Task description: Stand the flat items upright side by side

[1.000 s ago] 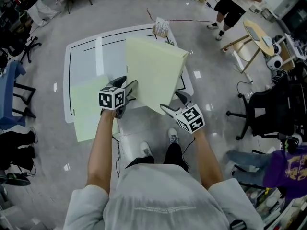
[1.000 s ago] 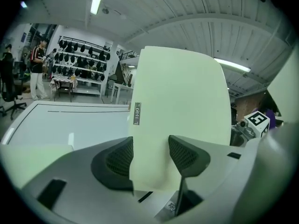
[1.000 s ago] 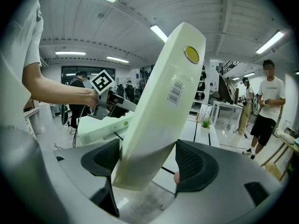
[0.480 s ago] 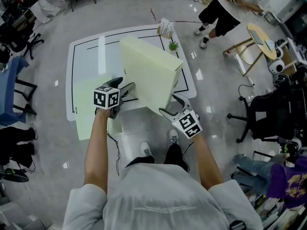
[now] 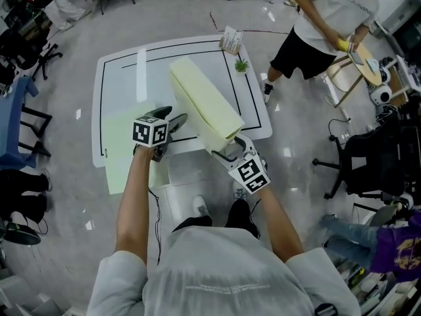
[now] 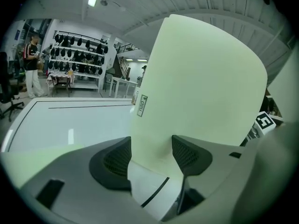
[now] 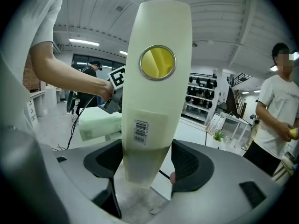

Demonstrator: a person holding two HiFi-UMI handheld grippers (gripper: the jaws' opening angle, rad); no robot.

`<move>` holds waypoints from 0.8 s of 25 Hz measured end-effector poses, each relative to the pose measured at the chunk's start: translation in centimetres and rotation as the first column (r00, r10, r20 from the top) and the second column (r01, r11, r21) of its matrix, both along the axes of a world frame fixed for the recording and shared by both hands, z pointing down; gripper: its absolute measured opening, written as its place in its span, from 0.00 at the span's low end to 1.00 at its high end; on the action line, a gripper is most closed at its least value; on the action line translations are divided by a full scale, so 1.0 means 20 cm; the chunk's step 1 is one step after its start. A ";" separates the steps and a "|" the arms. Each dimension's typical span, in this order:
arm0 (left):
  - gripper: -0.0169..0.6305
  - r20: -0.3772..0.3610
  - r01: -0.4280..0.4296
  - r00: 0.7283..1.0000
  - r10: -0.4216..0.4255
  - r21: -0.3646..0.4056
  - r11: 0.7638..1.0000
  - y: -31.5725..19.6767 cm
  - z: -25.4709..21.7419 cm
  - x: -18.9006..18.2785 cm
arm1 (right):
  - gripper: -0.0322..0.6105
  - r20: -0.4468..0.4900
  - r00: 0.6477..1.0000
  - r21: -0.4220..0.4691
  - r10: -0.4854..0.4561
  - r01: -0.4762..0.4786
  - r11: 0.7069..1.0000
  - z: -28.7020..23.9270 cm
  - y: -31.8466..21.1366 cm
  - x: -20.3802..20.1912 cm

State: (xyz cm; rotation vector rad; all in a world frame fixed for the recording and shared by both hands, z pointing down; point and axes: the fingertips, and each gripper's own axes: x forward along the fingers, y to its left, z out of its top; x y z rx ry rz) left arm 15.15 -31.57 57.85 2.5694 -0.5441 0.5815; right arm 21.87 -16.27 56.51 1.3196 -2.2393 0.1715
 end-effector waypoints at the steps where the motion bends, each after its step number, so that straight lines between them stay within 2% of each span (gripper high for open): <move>1: 0.46 -0.005 0.009 1.000 -0.010 -0.006 1.000 -0.02 0.00 0.01 | 0.59 -0.003 1.000 0.002 0.007 -0.007 1.000 0.00 -0.01 0.00; 7: 0.44 0.011 0.063 0.998 -0.063 0.008 0.998 -0.14 -0.02 0.07 | 0.58 -0.016 0.997 0.027 0.076 -0.075 0.997 0.00 -0.10 -0.01; 13: 0.39 -0.006 0.093 0.996 -0.093 -0.013 0.996 -0.23 0.00 0.12 | 0.58 -0.036 0.996 0.022 0.076 -0.075 0.997 -0.02 -0.17 -0.06; 20: 0.38 -0.007 0.108 0.994 -0.108 -0.023 0.994 -0.28 0.00 0.15 | 0.58 -0.029 0.994 0.001 0.107 -0.107 0.994 -0.02 -0.22 -0.04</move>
